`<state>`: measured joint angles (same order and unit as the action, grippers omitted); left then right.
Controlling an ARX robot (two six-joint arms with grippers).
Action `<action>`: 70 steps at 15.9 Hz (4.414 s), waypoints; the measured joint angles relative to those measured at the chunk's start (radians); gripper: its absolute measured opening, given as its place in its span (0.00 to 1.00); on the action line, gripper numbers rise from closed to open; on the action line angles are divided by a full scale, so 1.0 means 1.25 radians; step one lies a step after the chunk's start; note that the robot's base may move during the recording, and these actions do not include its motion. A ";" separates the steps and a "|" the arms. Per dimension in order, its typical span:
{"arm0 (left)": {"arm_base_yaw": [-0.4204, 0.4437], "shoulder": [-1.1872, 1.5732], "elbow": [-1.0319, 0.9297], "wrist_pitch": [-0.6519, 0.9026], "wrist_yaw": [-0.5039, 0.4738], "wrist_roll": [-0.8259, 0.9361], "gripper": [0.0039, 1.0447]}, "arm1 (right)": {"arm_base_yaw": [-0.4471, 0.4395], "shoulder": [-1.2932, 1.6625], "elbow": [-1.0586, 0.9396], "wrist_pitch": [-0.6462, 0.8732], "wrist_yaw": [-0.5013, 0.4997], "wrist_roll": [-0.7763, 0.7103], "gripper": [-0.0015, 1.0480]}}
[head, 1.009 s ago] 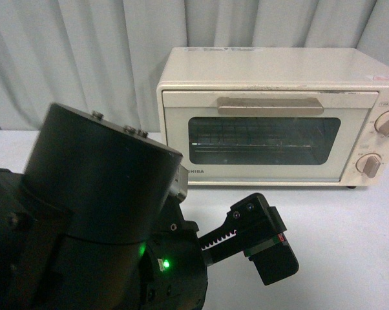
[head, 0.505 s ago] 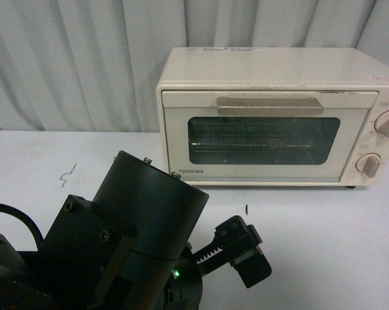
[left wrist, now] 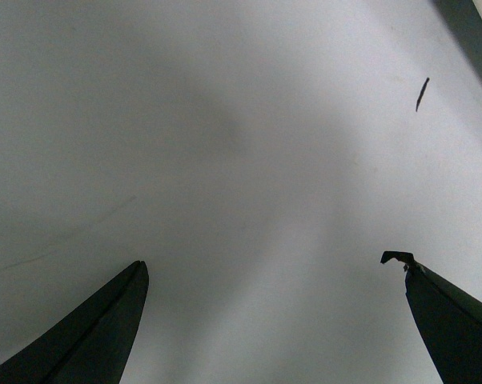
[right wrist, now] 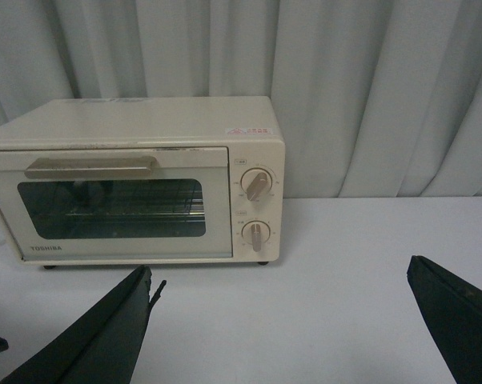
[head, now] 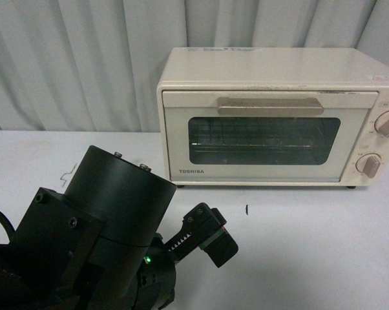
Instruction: Open oven
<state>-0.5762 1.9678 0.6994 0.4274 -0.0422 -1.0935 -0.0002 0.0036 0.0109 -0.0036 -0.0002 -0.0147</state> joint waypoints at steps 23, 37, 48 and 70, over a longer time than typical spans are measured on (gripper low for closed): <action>0.002 -0.006 -0.010 0.003 -0.017 0.002 0.94 | 0.078 0.990 0.420 0.601 0.286 -0.307 0.94; 0.002 -0.006 -0.011 0.004 -0.018 0.002 0.94 | 0.184 1.350 0.737 0.475 0.048 -1.034 0.02; 0.002 -0.006 -0.011 0.004 -0.018 0.002 0.94 | 0.247 1.433 0.737 0.427 -0.003 -1.032 0.02; 0.002 -0.006 -0.011 0.004 -0.018 0.002 0.94 | 0.243 1.405 0.689 0.326 -0.059 -0.819 0.02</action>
<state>-0.5735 1.9602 0.6861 0.4328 -0.0643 -1.0912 0.3031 1.7603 0.8726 0.4042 -0.0734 -1.0389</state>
